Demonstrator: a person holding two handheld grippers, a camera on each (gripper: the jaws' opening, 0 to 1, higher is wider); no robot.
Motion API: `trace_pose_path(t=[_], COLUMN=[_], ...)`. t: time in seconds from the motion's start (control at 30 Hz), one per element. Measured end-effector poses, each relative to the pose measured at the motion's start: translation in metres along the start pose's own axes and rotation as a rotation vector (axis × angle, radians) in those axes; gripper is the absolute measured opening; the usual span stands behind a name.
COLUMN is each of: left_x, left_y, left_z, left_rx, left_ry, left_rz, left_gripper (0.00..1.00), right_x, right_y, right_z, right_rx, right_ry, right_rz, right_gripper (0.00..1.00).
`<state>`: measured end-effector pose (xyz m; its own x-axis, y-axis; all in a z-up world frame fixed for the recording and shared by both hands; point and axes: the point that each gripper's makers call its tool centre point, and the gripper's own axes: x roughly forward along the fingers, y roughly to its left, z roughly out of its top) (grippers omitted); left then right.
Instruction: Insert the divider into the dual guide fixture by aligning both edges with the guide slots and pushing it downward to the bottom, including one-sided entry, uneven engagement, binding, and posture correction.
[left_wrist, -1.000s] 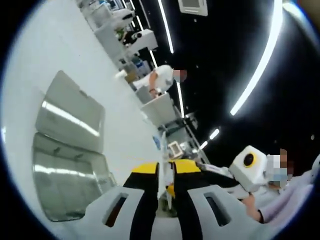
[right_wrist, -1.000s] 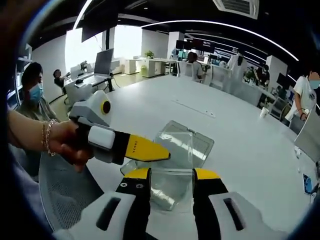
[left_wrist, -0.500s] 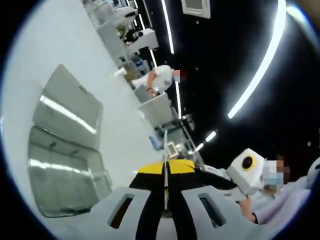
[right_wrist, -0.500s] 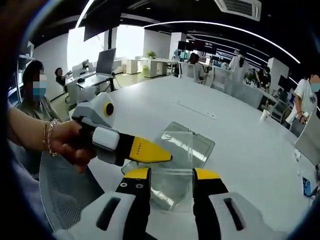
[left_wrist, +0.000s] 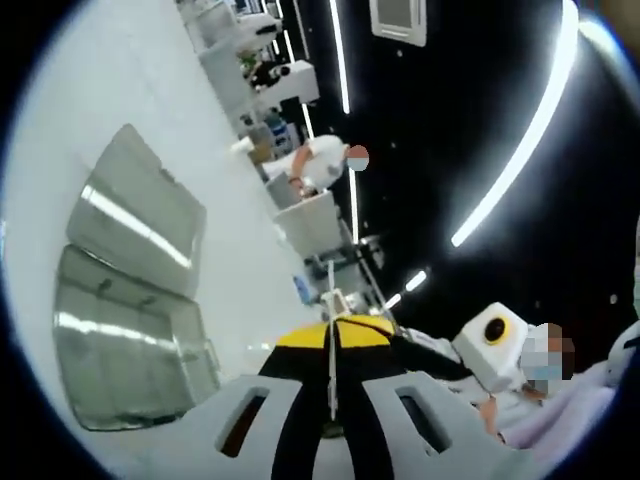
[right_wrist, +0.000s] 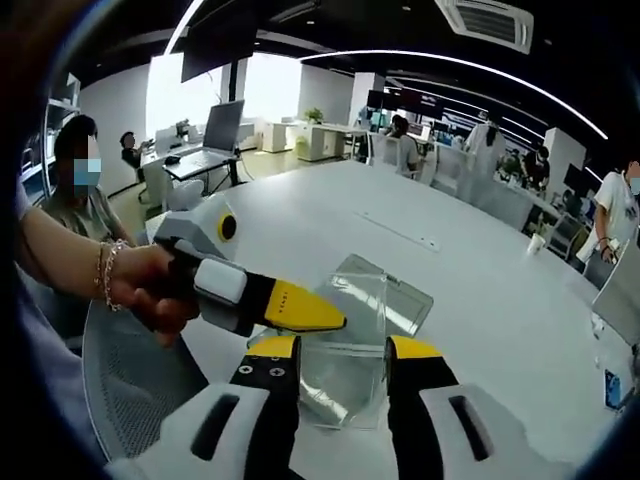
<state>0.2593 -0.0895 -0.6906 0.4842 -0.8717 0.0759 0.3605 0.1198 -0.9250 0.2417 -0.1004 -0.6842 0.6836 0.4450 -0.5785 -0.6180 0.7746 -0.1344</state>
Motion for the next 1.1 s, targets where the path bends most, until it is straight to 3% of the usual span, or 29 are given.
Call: trace_pose_path(t=[0.17,0.23,0.33,0.4,0.5,0.57,0.73,0.93,1.1], left_x=[-0.003,-0.005,-0.007,-0.008,-0.01,-0.012,-0.016,-0.021,-0.022], left_y=[0.001,0.0,-0.001,-0.003,-0.008,-0.012,-0.025,-0.043,-0.048], left_z=[0.004,0.006,0.007,0.008,0.006,0.006,0.003,0.0,0.002], left_rx=[-0.001,0.003,0.0,-0.004,-0.015,-0.035,-0.078,-0.093,-0.109], left_ry=[-0.005,-0.003,0.001,0.006,0.017,0.022,0.048,0.076,0.066], left_rz=[-0.007,-0.012,-0.025,-0.037,-0.064,-0.096,-0.185,-0.279,-0.309], left_gripper=[0.0,0.0,0.0,0.0,0.0,0.0,0.0,0.0,0.0], right_x=[-0.008,-0.012,-0.018,-0.02,-0.024,-0.026,-0.033,-0.036,-0.04], right_y=[-0.003,-0.003,-0.016,-0.023,-0.025,-0.026,-0.006,0.004,0.013], right_z=[0.006,0.012,0.014,0.016,0.018,0.018,0.022,0.022,0.031], right_rx=[0.024,0.111,0.145,0.223,0.295,0.324,0.433,0.522,0.624], right_ry=[-0.008,-0.031,-0.039,-0.053,-0.056,-0.056,-0.056,-0.063,-0.089], right_rz=[0.042,0.093,0.105,0.126,0.198,0.209,0.362,0.442,0.528], right_gripper=[0.28,0.27,0.23,0.21,0.18,0.18,0.15,0.12,0.1])
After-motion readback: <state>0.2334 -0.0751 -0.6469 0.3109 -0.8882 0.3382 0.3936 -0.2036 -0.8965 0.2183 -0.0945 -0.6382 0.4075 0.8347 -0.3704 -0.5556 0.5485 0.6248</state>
